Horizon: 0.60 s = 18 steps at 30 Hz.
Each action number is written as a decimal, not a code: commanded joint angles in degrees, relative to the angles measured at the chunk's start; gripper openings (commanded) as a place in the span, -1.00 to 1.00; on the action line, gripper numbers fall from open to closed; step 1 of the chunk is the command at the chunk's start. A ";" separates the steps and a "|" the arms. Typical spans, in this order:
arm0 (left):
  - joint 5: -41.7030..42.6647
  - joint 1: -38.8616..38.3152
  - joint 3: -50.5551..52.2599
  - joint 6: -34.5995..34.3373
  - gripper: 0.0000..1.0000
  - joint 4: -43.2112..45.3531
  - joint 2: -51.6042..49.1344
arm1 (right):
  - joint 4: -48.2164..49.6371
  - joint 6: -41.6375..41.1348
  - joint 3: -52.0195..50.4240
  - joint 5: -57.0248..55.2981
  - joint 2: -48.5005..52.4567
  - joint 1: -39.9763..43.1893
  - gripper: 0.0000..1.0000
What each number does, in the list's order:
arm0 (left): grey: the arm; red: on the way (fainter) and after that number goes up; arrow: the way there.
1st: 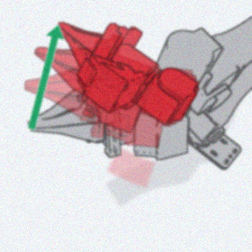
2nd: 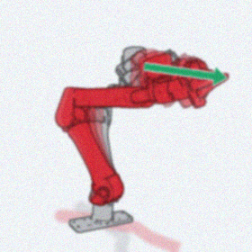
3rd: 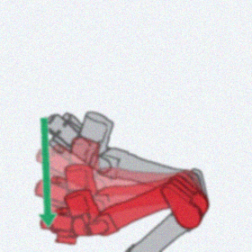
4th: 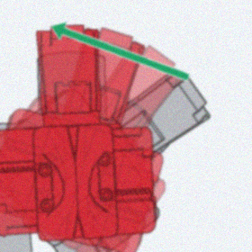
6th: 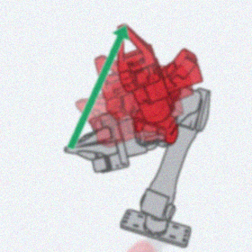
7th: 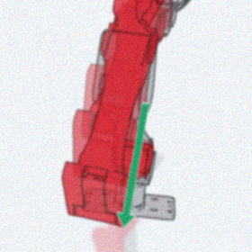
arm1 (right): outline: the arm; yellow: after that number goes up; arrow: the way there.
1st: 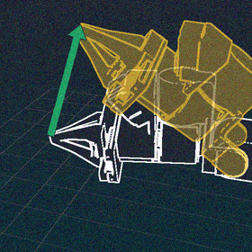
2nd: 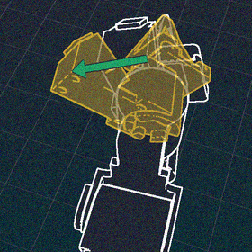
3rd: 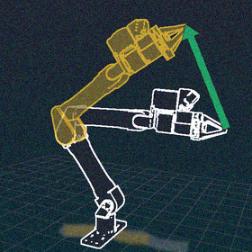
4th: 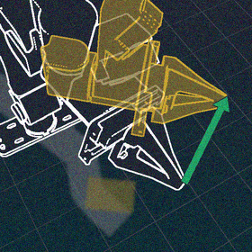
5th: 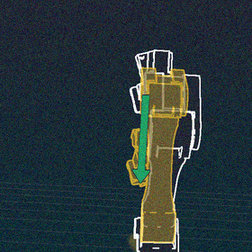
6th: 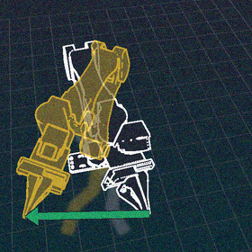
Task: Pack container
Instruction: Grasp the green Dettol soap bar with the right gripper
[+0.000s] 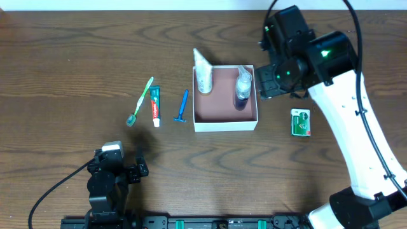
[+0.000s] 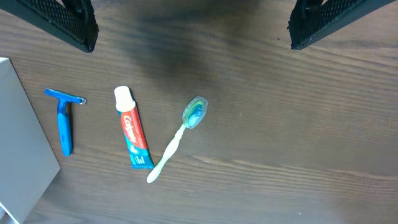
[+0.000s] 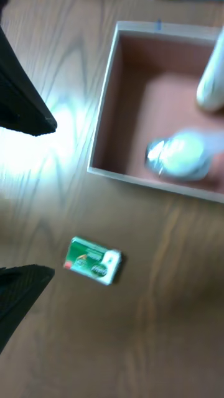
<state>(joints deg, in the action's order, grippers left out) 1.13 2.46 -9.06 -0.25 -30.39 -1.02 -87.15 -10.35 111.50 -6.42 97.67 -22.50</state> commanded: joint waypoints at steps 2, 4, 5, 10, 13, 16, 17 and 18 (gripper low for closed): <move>-0.09 -0.28 0.81 -0.92 0.96 -0.04 -0.02 | 0.48 -2.95 -6.58 -0.70 0.59 5.55 0.42; -0.09 -0.28 0.81 -0.92 0.96 -0.04 -0.02 | 1.44 -2.93 -11.10 0.22 0.59 8.28 0.45; -0.09 -0.28 0.81 -0.92 0.96 -0.04 -0.02 | 2.25 -2.91 -13.29 0.66 0.59 9.46 0.45; -0.09 -0.28 0.81 -0.92 0.96 -0.04 -0.02 | 10.21 -2.89 -25.68 4.31 0.59 15.34 0.47; -0.09 -0.28 0.81 -0.92 0.96 -0.04 -0.02 | 16.39 -2.89 -32.11 7.21 0.59 17.68 0.48; -0.09 -0.28 0.81 -0.94 0.96 -0.04 -0.02 | 22.69 -2.89 -37.13 6.64 0.59 18.93 0.50; -0.09 -0.28 0.81 -0.94 0.96 -0.04 -0.02 | 25.33 -2.97 -39.04 6.75 0.59 19.34 0.50; -0.09 -0.28 0.81 -0.92 0.96 -0.04 -0.02 | 26.93 -3.21 -40.19 7.13 0.59 19.58 0.50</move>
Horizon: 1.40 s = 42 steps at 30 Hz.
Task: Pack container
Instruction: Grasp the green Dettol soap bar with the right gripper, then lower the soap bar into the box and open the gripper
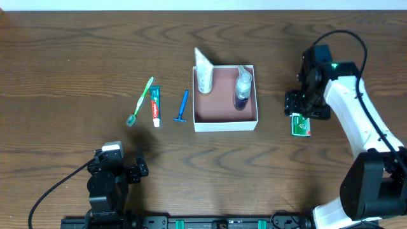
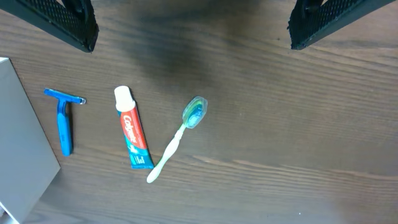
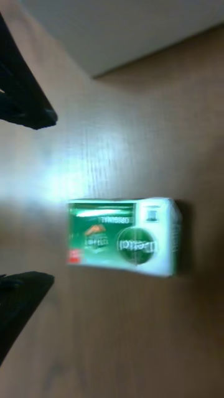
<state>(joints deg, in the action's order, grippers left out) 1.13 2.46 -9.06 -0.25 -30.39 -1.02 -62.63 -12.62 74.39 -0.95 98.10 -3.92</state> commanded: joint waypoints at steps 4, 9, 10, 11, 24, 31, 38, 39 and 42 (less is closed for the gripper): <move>-0.09 -0.28 0.81 -0.92 0.96 -0.04 -0.02 | 9.07 -1.31 -8.26 1.20 0.15 1.38 0.49; -0.09 -0.28 0.81 -0.92 0.96 -0.04 -0.02 | 15.39 -2.69 -13.88 -0.96 0.15 2.10 0.49; -0.09 -0.28 0.81 -0.92 0.96 -0.04 -0.02 | 16.33 -2.82 -14.71 -1.03 0.15 2.40 0.50; -0.09 -0.28 0.81 -0.92 0.96 -0.04 -0.02 | 17.16 -2.82 -15.54 -1.03 0.15 2.86 0.47; -0.09 -0.28 0.81 -0.92 0.96 -0.04 -0.02 | 23.74 -3.65 -21.53 -0.09 0.20 5.31 0.13; -0.09 -0.28 0.81 -0.92 0.96 -0.04 -0.02 | 24.17 -3.65 -21.46 -0.07 0.07 5.31 -0.25; -0.09 -0.28 0.81 -0.92 0.96 -0.04 -0.02 | 17.66 -3.63 -16.33 4.28 -5.42 3.15 -0.37; -0.09 -0.28 0.81 -0.92 0.96 -0.04 -0.02 | 15.52 -3.63 -14.47 4.70 -7.43 2.10 -0.38; -0.09 -0.28 0.81 -0.92 0.96 -0.07 -0.02 | 9.84 -3.61 -9.66 4.87 -12.24 -1.20 -0.44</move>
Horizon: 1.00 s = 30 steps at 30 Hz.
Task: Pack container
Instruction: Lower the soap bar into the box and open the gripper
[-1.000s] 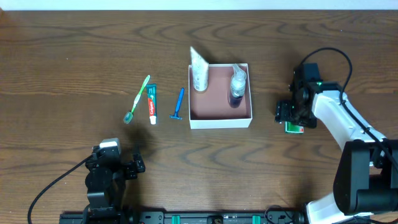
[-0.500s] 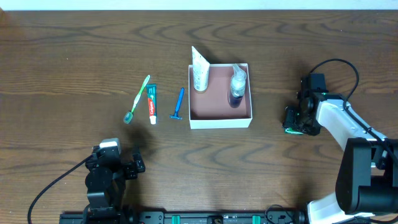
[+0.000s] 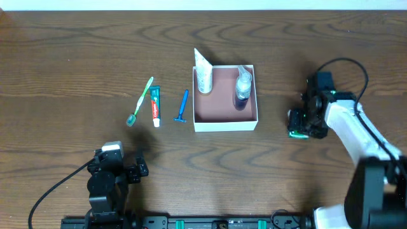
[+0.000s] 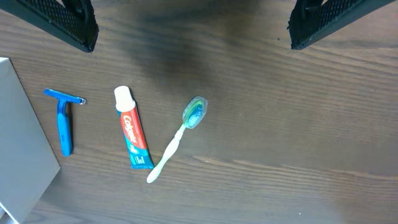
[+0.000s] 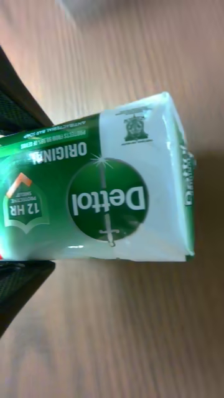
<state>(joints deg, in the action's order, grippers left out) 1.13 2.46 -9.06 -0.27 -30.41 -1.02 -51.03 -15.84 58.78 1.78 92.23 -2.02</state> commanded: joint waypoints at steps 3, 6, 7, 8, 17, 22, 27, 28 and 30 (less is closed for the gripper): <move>-0.09 -0.28 0.81 -0.90 0.96 -0.02 -0.02 | -6.58 -0.44 10.54 2.36 -11.23 -8.59 -0.55; -0.09 -0.28 0.81 -0.90 0.96 -0.02 -0.02 | -7.89 -1.55 12.41 2.34 -14.38 -14.86 -0.53; -0.09 -0.28 0.81 -0.90 0.96 -0.02 -0.02 | -7.45 -2.73 12.46 2.34 -15.10 -17.27 -0.51; -0.09 -0.28 0.81 -0.90 0.96 -0.02 -0.02 | -7.02 -3.98 12.46 2.34 -15.43 -19.30 -0.50; -0.09 -0.28 0.81 -0.90 0.96 -0.02 -0.02 | 4.63 -10.32 12.37 2.05 -9.68 -31.63 -0.43; -0.09 -0.28 0.81 -0.90 0.96 -0.02 -0.02 | 10.86 -11.72 12.37 2.12 -2.34 -32.54 -0.42; -0.09 -0.28 0.81 -0.90 0.96 -0.02 -0.02 | 14.19 -12.02 12.37 1.88 3.93 -32.50 -0.43; -0.09 -0.28 0.81 -0.90 0.96 -0.02 -0.02 | 14.64 -12.00 12.37 1.86 4.74 -32.50 -0.39; -0.09 -0.28 0.81 -0.90 0.96 -0.04 -0.02 | 15.61 -12.00 12.37 1.86 6.34 -32.50 -0.34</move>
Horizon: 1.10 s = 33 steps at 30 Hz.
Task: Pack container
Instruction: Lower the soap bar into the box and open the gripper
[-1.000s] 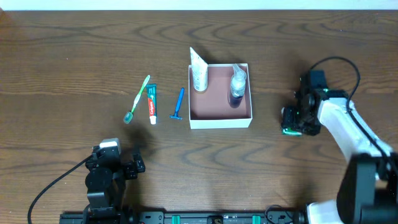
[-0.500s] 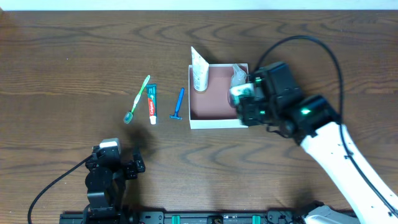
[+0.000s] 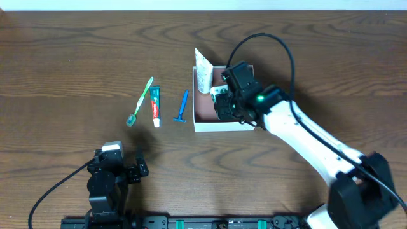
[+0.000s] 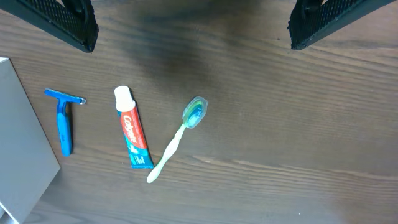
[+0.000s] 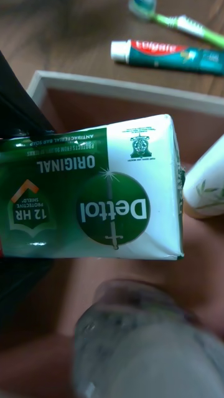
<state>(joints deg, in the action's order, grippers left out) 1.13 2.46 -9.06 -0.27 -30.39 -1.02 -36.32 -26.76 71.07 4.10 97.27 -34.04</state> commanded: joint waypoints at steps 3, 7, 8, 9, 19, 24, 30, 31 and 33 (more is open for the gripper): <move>-0.09 -0.28 0.81 -0.90 0.96 -0.04 -0.02 | 2.12 -1.05 0.09 -1.40 3.43 -0.48 -0.28; -0.09 -0.28 0.81 -0.90 0.96 -0.04 -0.02 | 3.04 -1.07 0.09 -1.70 5.53 -0.48 -0.20; -0.09 -0.28 0.81 -0.90 0.96 -0.04 -0.02 | 3.17 -1.07 0.09 -1.70 5.97 -0.52 -0.19; -0.09 -0.28 0.81 -0.90 0.96 -0.07 -0.02 | 3.15 -1.07 0.09 -1.70 6.05 -0.52 -0.16; -0.09 -0.28 0.81 -0.90 0.96 -0.04 -0.04 | 4.39 -0.83 0.48 -1.68 6.08 -0.52 0.15; -0.09 -0.28 0.81 -0.90 0.96 -0.04 -0.04 | 4.11 0.46 0.68 -1.68 3.69 -0.52 0.20; -0.09 -0.28 0.81 -0.90 0.96 -0.07 -0.04 | 1.66 1.20 0.85 -1.73 -2.95 -0.48 0.25; -0.09 -0.28 0.81 -0.90 0.96 -0.04 -0.04 | 1.05 1.77 0.85 -1.75 -4.22 -0.33 0.25; -0.09 -0.28 0.81 -0.90 0.96 -0.04 -0.04 | -0.61 2.67 0.85 -1.88 -7.30 0.46 0.31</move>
<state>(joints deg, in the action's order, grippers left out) 1.13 2.46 -9.06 -0.27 -30.39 -1.02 -36.10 -26.00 71.07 2.98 94.85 -33.93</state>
